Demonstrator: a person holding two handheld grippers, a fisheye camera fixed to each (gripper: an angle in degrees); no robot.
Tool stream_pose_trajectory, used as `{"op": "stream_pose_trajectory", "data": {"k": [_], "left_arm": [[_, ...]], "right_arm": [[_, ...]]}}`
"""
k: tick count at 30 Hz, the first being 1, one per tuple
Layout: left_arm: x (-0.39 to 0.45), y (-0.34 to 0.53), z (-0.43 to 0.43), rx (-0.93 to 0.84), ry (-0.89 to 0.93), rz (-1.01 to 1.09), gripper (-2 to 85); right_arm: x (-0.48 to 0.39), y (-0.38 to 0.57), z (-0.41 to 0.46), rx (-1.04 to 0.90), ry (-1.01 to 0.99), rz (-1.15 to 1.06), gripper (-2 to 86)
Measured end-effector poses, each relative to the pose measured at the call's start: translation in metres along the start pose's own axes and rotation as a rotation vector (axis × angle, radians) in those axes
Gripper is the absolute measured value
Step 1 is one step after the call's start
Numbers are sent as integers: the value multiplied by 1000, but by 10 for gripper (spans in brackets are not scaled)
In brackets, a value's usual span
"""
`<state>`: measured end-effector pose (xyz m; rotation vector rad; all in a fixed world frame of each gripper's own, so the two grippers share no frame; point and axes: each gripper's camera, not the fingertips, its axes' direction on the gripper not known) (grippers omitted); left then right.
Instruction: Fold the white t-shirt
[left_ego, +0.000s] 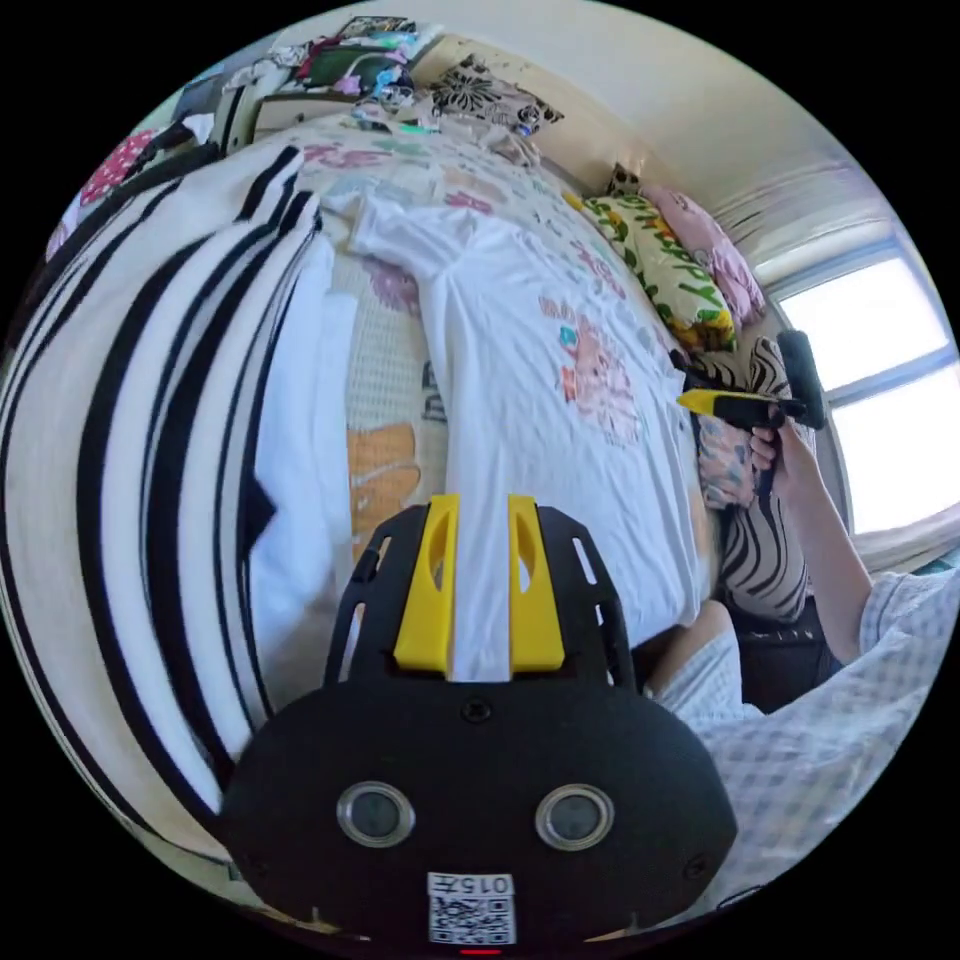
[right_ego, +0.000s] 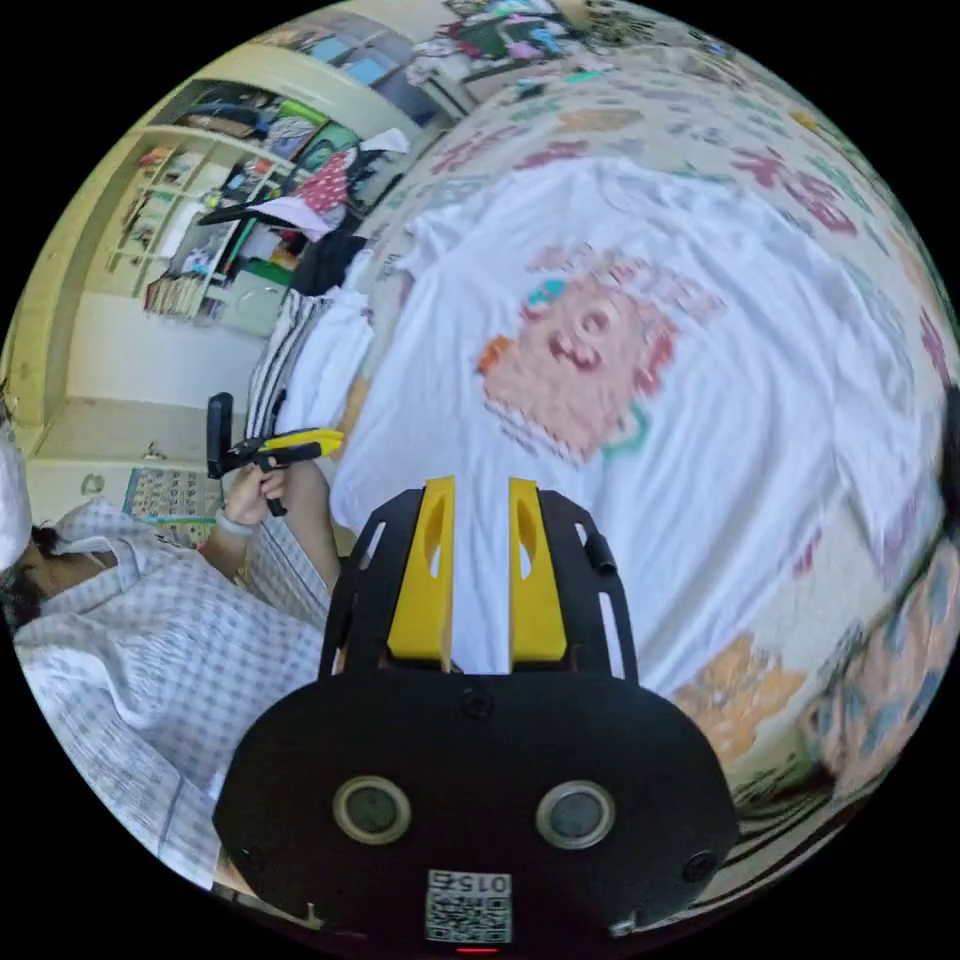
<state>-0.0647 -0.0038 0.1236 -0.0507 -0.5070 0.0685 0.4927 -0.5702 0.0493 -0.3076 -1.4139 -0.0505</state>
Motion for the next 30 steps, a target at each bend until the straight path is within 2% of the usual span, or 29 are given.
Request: {"op": "stream_pose_trajectory", "data": {"k": [5, 9, 12, 16, 19, 24, 30], "left_arm": [[1, 45, 2, -170, -7, -22, 83], [10, 51, 17, -253, -40, -6, 90], [17, 51, 48, -385, -46, 16, 92], [26, 51, 62, -405, -148, 27, 36], [25, 55, 60, -407, -92, 16, 0], [31, 64, 49, -376, -140, 35, -7], [42, 66, 71, -433, -242, 83, -7]], "right_arm": [[42, 203, -18, 25, 32, 444, 99], [50, 296, -18, 37, 2, 599, 107], [53, 322, -19, 50, -34, 620, 104], [52, 338, -29, 52, -43, 634, 78], [42, 354, -42, 33, -21, 613, 40], [14, 394, -75, 92, -42, 565, 4], [-11, 426, -92, 77, -50, 544, 0]]}}
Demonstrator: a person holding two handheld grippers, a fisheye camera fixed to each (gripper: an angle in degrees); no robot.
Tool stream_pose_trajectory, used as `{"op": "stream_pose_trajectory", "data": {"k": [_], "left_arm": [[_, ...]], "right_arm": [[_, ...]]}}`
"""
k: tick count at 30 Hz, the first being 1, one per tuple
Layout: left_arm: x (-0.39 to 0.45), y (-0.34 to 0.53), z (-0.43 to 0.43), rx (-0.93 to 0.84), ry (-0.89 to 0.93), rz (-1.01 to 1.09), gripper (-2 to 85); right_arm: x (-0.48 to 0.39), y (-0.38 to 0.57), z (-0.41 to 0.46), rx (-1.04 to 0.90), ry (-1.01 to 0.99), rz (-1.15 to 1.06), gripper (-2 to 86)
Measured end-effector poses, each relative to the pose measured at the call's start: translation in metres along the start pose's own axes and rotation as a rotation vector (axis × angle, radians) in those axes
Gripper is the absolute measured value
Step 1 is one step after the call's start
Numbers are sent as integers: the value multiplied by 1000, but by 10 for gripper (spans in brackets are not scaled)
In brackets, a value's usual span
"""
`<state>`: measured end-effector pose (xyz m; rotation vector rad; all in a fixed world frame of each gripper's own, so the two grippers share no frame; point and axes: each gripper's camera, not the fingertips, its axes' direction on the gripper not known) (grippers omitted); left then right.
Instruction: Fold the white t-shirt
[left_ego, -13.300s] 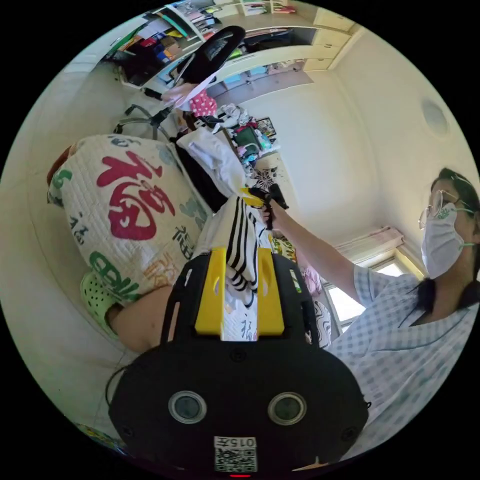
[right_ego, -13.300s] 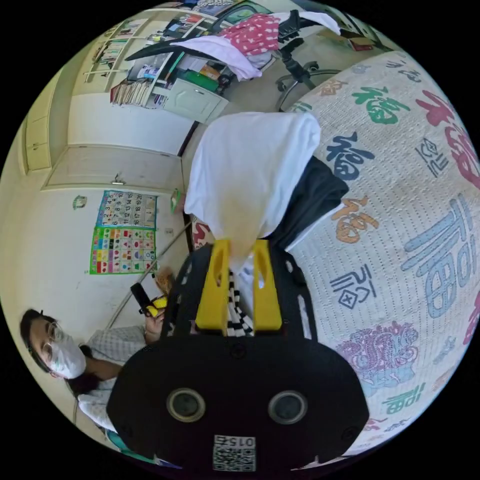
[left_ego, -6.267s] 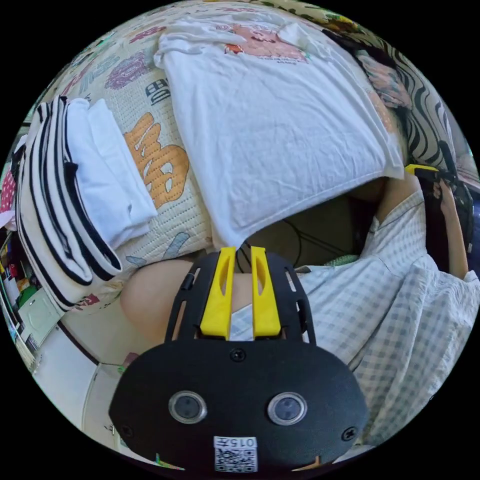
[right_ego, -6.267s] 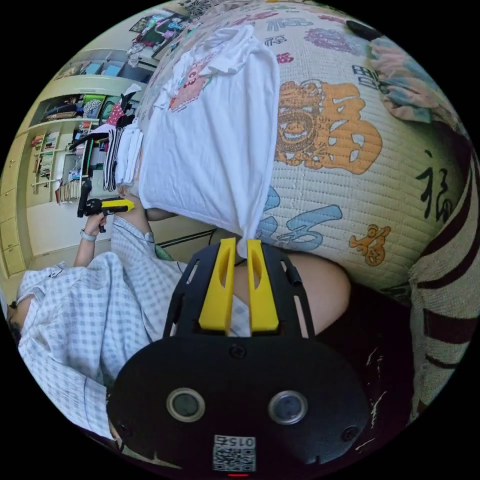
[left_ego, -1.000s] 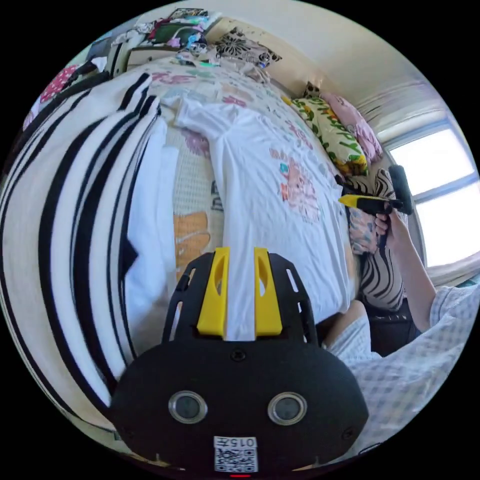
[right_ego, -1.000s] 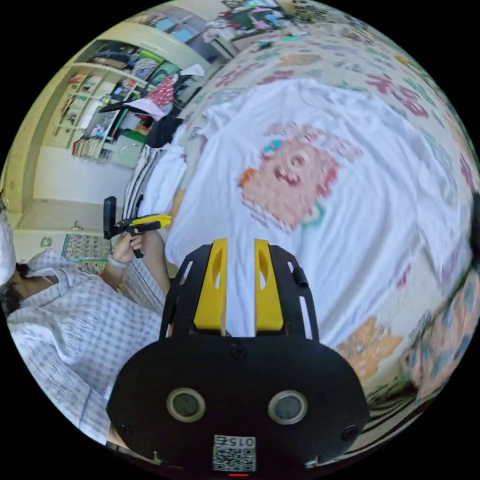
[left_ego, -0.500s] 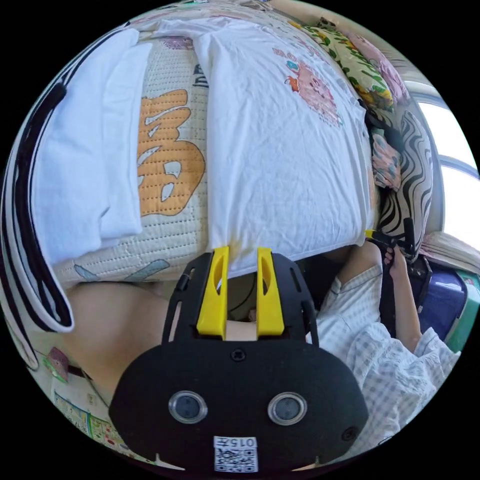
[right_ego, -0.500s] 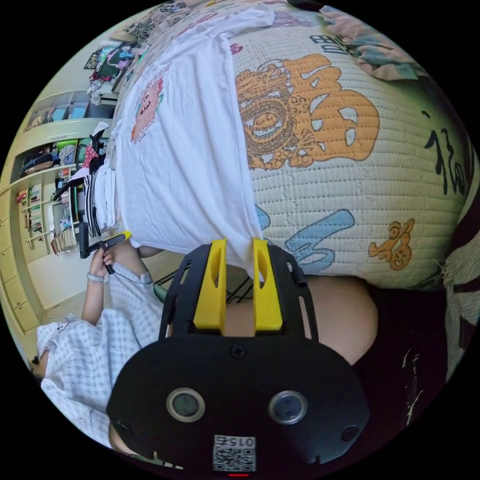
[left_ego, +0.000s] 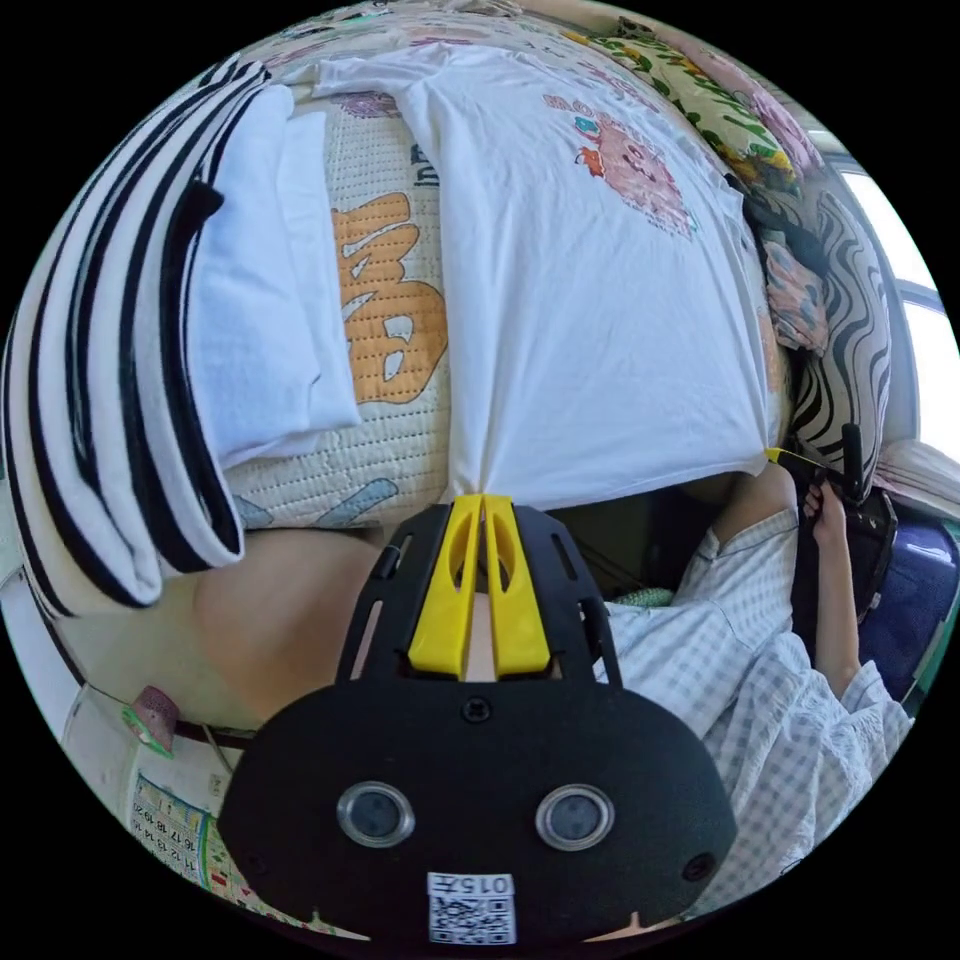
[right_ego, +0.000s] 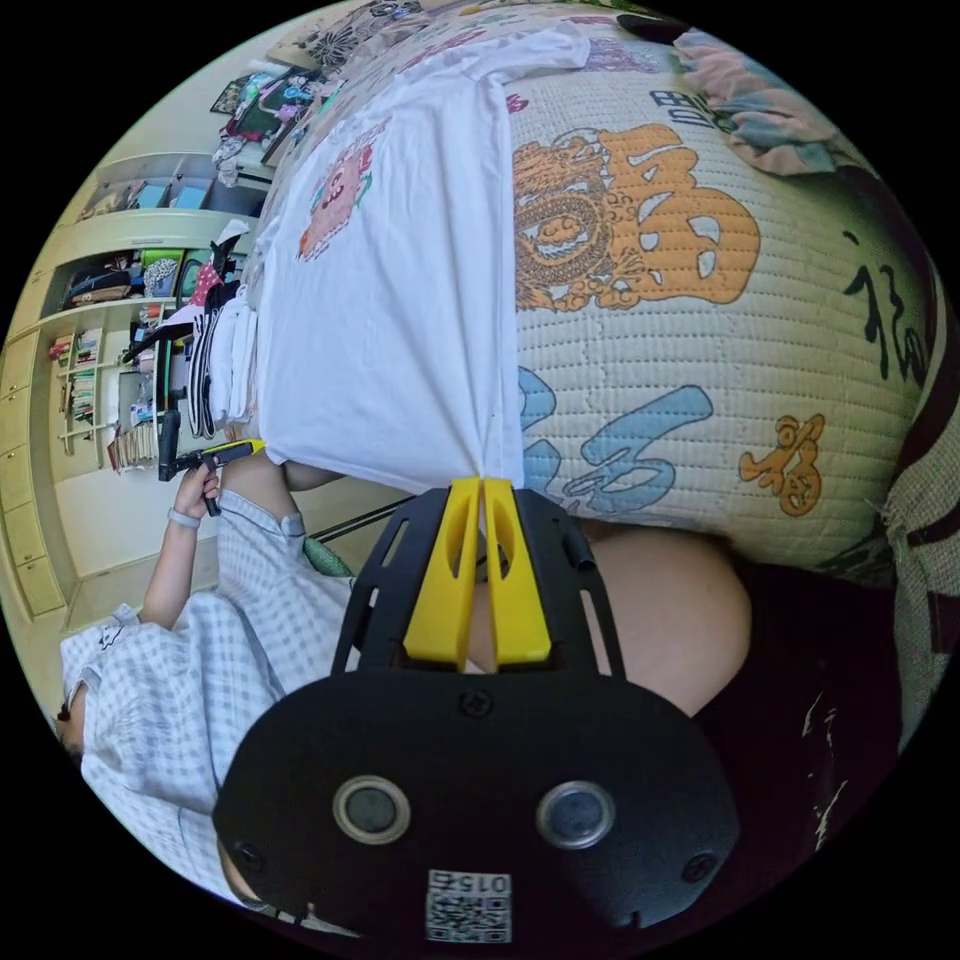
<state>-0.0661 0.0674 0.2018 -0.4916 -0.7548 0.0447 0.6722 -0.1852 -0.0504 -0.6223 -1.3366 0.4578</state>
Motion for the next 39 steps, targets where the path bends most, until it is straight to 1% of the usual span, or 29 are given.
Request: {"op": "stream_pose_trajectory", "data": {"k": [5, 6, 9, 11, 15, 17, 20, 22, 25, 28, 32, 39], "left_arm": [[12, -14, 23, -78, -24, -6, 7], [14, -13, 27, -85, -20, -4, 22], [16, -4, 22, 4, 14, -33, 62], [17, -4, 21, 49, 36, -60, 77], [25, -22, 47, -1, 94, -90, 86], [29, -31, 59, -22, 111, -109, 82], [40, -41, 71, -49, 61, -112, 59], [50, -45, 79, -74, 64, -67, 18], [63, -43, 83, -55, 69, -37, 2], [78, -39, 87, -37, 27, 4, -2], [89, -45, 102, -42, 32, -6, -2], [125, -73, 146, -122, 4, -1, 9]], "right_arm": [[-13, 25, -17, -14, 52, -30, 13], [-16, 33, -24, 6, 60, -39, 23], [-18, 57, -52, 128, 49, -24, 55], [-19, 64, -61, 144, 62, -19, 65], [-26, 62, -51, 17, 58, -3, 81], [-32, 63, -46, -15, 38, 9, 74], [-42, 72, -51, -30, 95, 26, 27], [-47, 80, -57, -54, 71, 1, 14], [-55, 100, -71, -46, 63, -8, 4], [-61, 124, -87, -17, 59, -14, 0], [-64, 147, -94, -10, 20, 22, -2], [-95, 163, -91, -42, 51, 23, 0]]}}
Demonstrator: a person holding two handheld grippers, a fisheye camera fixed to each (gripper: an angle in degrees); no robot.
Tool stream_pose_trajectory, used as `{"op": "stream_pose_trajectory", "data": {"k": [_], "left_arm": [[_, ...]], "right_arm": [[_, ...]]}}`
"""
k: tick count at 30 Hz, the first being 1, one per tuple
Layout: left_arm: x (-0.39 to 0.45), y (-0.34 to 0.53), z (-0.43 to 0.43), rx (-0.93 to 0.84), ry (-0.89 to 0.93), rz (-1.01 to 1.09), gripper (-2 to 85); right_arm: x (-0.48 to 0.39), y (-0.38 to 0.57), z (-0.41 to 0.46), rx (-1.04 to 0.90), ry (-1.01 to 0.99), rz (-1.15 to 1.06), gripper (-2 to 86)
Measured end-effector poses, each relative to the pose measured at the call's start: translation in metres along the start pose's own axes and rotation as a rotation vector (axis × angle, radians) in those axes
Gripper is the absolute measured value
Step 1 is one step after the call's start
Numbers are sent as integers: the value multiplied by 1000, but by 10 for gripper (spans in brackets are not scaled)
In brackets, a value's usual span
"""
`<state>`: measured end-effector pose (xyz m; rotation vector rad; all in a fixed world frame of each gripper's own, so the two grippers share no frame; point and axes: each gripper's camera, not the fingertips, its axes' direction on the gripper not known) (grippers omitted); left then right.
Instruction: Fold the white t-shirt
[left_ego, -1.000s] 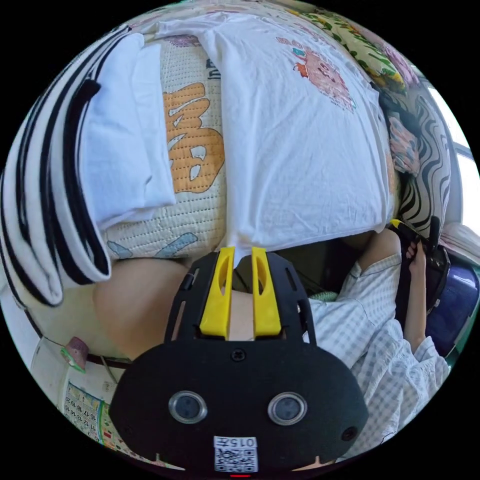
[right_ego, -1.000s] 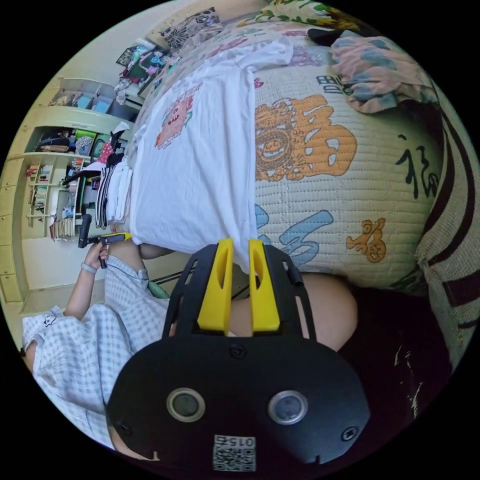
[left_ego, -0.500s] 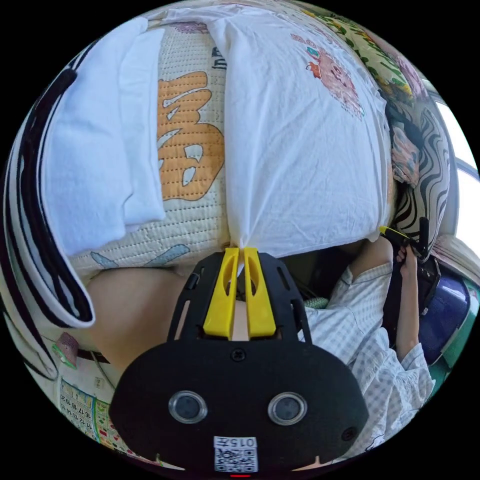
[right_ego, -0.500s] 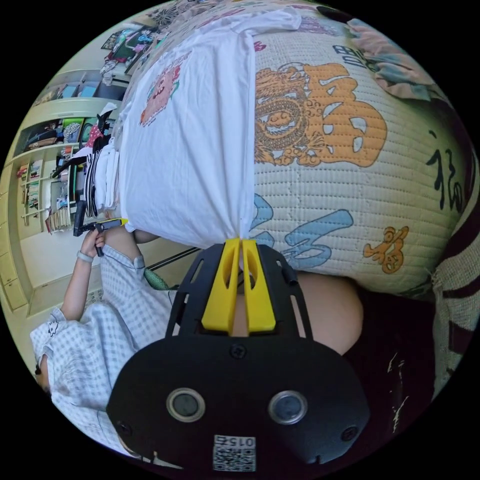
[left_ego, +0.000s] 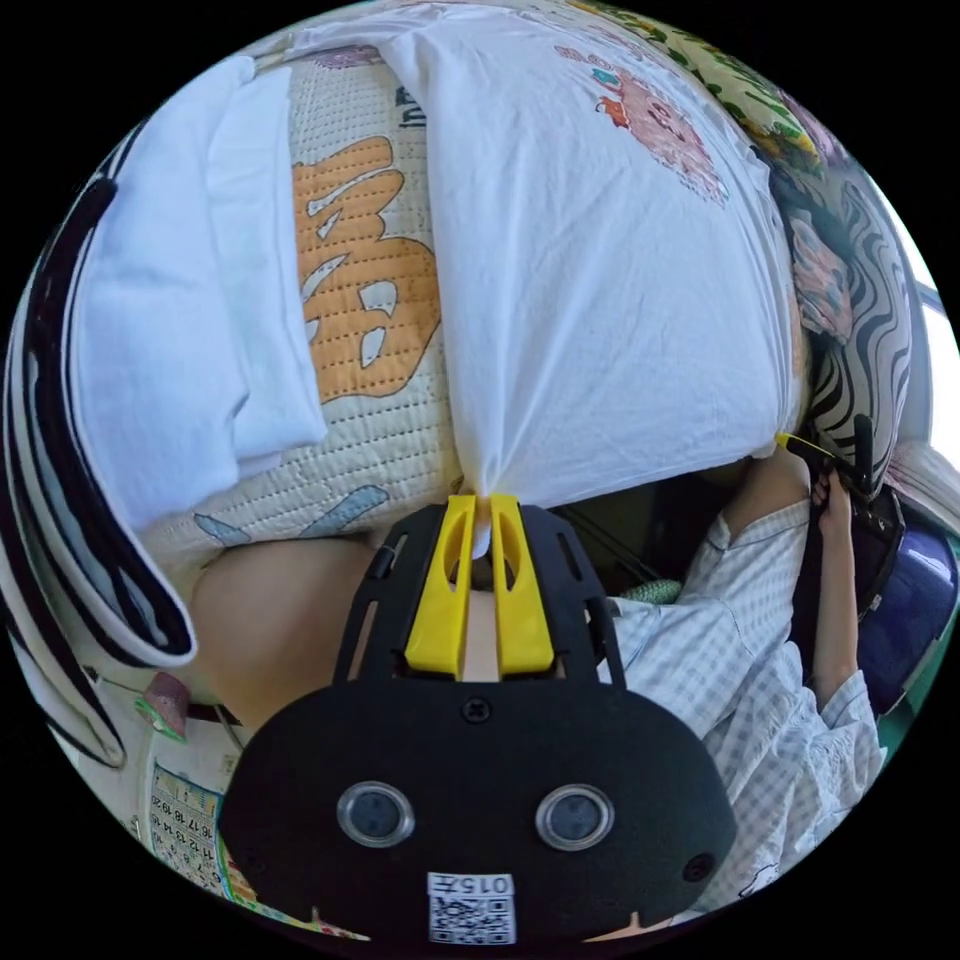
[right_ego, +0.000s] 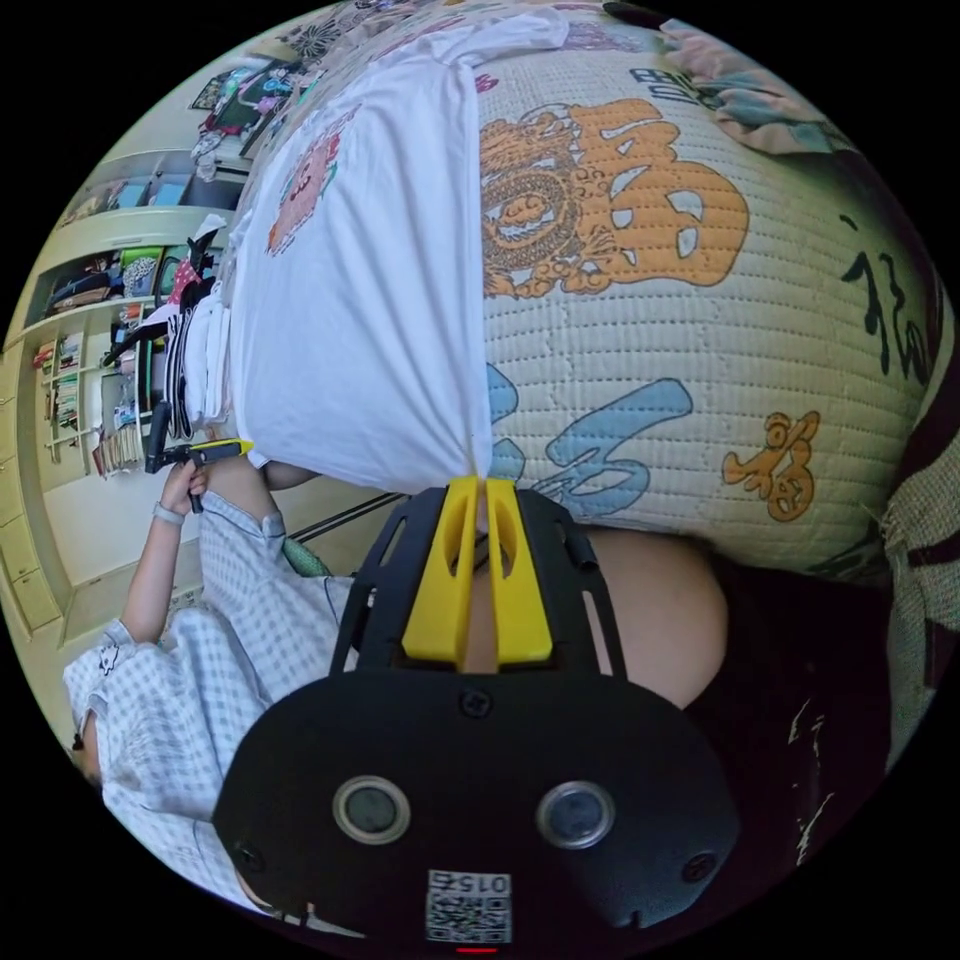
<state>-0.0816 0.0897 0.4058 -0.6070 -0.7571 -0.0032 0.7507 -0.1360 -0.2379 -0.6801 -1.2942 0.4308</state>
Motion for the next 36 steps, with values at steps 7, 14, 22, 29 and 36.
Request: {"op": "stream_pose_trajectory", "data": {"k": [7, 14, 22, 29, 36], "left_arm": [[27, 11, 10, 108, 3, -64, 12], [105, 70, -31, 632, -202, 32, 7], [263, 65, -39, 1458, -340, 300, 12], [365, -108, -34, 1203, -151, 565, 34], [486, -360, -9, 826, -101, 727, 71]], "right_arm": [[-29, 53, -38, 150, 12, -9, -3], [-127, 151, -114, 763, 249, -109, -5], [-252, 185, -130, 1423, 782, -105, -8], [-239, 90, -144, 1185, 535, -168, -2], [-163, -45, -164, 983, 351, -84, 47]]}}
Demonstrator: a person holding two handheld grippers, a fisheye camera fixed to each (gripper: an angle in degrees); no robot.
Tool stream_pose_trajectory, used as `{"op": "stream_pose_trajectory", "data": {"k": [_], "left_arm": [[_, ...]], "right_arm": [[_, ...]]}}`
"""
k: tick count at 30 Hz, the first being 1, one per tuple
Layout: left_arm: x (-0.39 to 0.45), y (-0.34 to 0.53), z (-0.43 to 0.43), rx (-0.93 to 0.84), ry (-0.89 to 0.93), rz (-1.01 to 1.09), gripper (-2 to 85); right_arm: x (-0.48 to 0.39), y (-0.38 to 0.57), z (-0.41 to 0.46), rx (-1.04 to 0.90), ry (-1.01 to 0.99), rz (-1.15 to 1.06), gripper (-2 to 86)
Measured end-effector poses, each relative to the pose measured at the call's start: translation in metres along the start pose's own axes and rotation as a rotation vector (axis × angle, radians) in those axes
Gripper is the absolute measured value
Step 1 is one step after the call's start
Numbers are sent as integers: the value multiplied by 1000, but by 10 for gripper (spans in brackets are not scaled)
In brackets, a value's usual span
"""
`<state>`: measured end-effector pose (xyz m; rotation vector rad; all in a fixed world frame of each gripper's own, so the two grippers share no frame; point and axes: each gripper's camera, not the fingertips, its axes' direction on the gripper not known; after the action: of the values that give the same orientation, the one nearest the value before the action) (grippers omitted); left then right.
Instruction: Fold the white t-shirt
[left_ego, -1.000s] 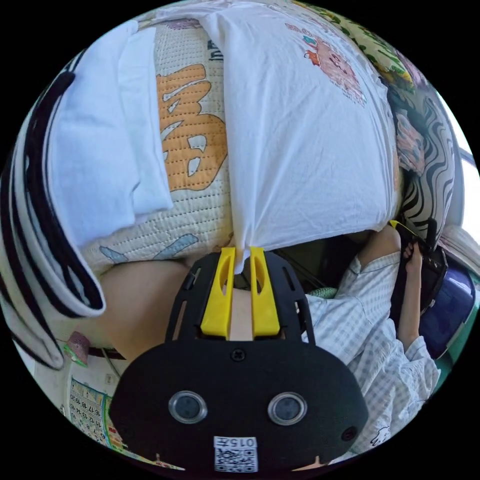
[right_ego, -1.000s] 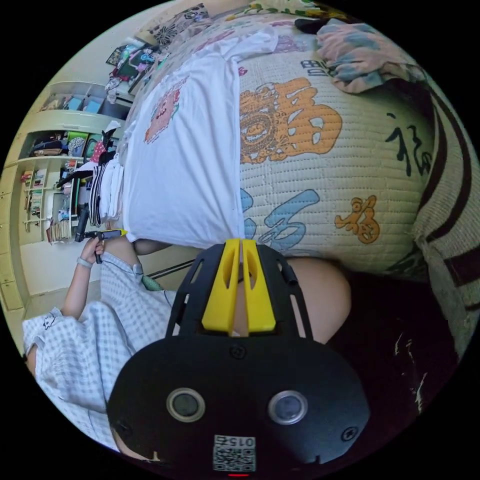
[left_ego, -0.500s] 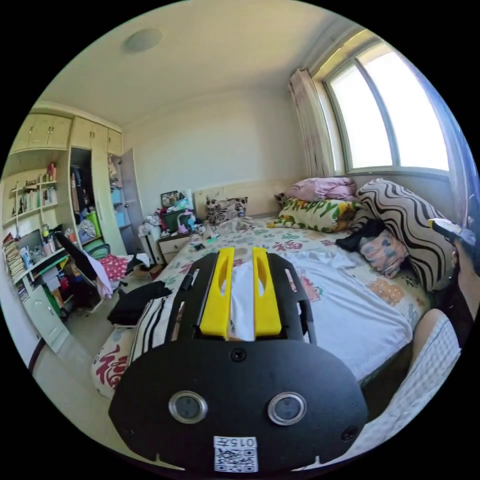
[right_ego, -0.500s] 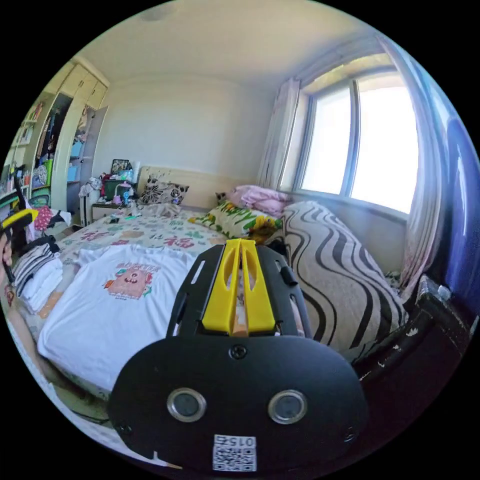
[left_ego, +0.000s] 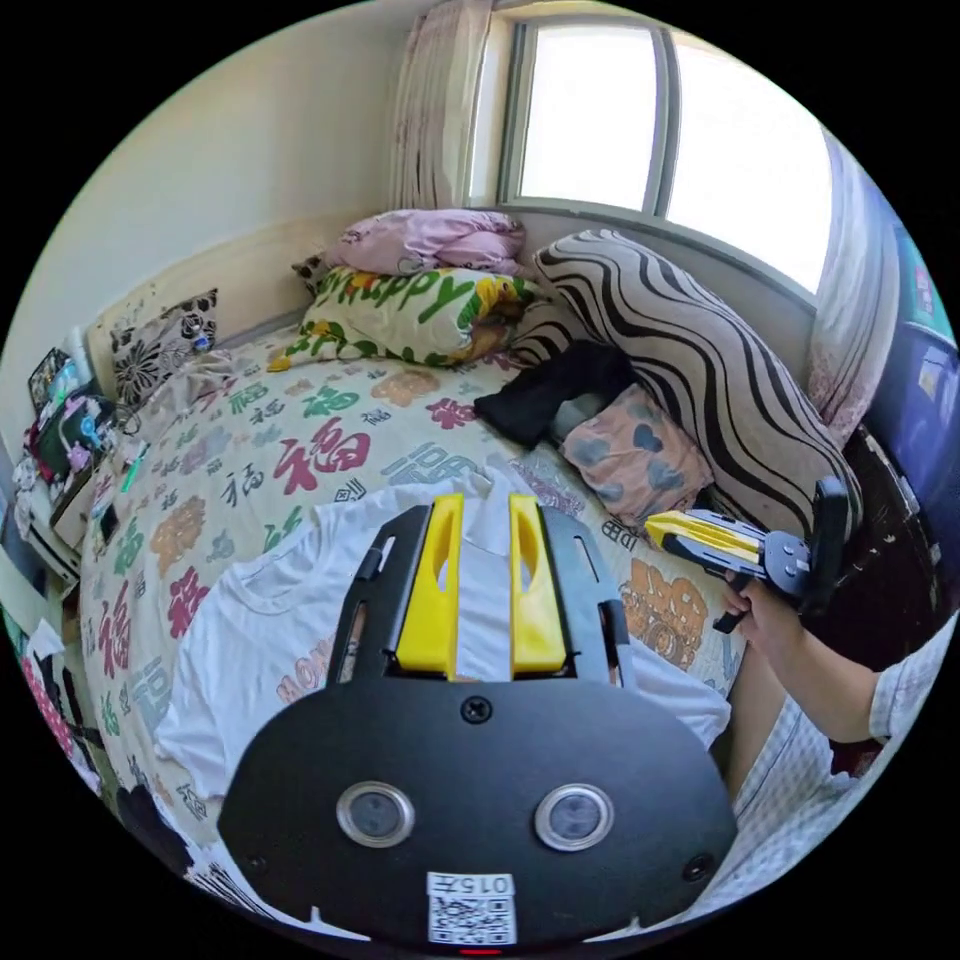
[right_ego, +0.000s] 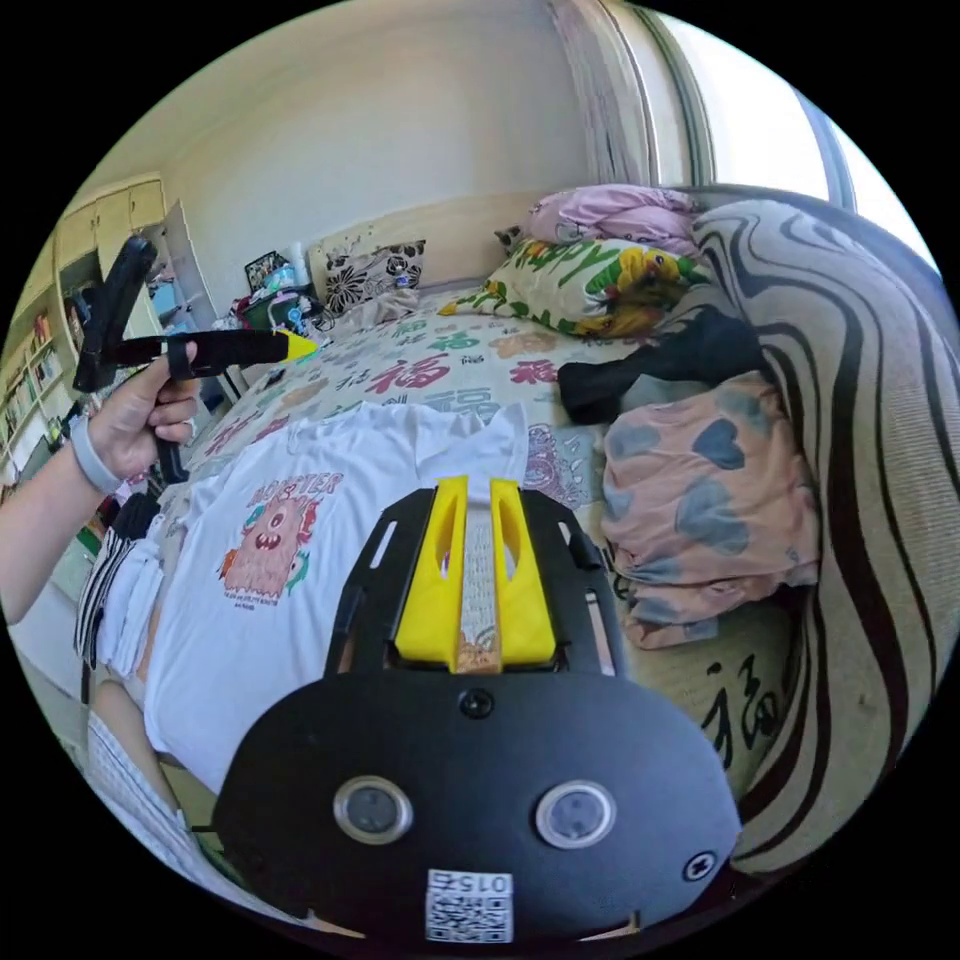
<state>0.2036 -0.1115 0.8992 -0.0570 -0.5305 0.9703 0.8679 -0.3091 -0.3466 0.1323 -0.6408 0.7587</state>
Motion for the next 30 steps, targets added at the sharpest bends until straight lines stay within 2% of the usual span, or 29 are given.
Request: {"op": "stream_pose_trajectory", "data": {"k": [3, 7, 13, 16, 18, 22, 30], "left_arm": [[-17, -56, 99, -128, 58, -22, 69], [-20, -109, 221, -272, 33, 7, 75], [-21, -146, 343, -379, 5, 29, 63], [-22, -152, 380, -427, -48, 85, 17], [-27, -154, 392, -429, -10, 114, 6], [-55, -165, 388, -300, 47, 64, -2], [-116, -168, 371, -183, 166, 72, -4]], "right_arm": [[32, -28, 54, -103, -110, 95, 56], [55, -49, 106, -208, -172, 164, 68], [68, -68, 160, -307, -199, 182, 67], [70, -76, 169, -292, -200, 141, 34], [75, -83, 173, -284, -225, 150, 13], [78, -95, 173, -255, -202, 125, 1], [65, -122, 170, -209, -166, 68, -2]]}}
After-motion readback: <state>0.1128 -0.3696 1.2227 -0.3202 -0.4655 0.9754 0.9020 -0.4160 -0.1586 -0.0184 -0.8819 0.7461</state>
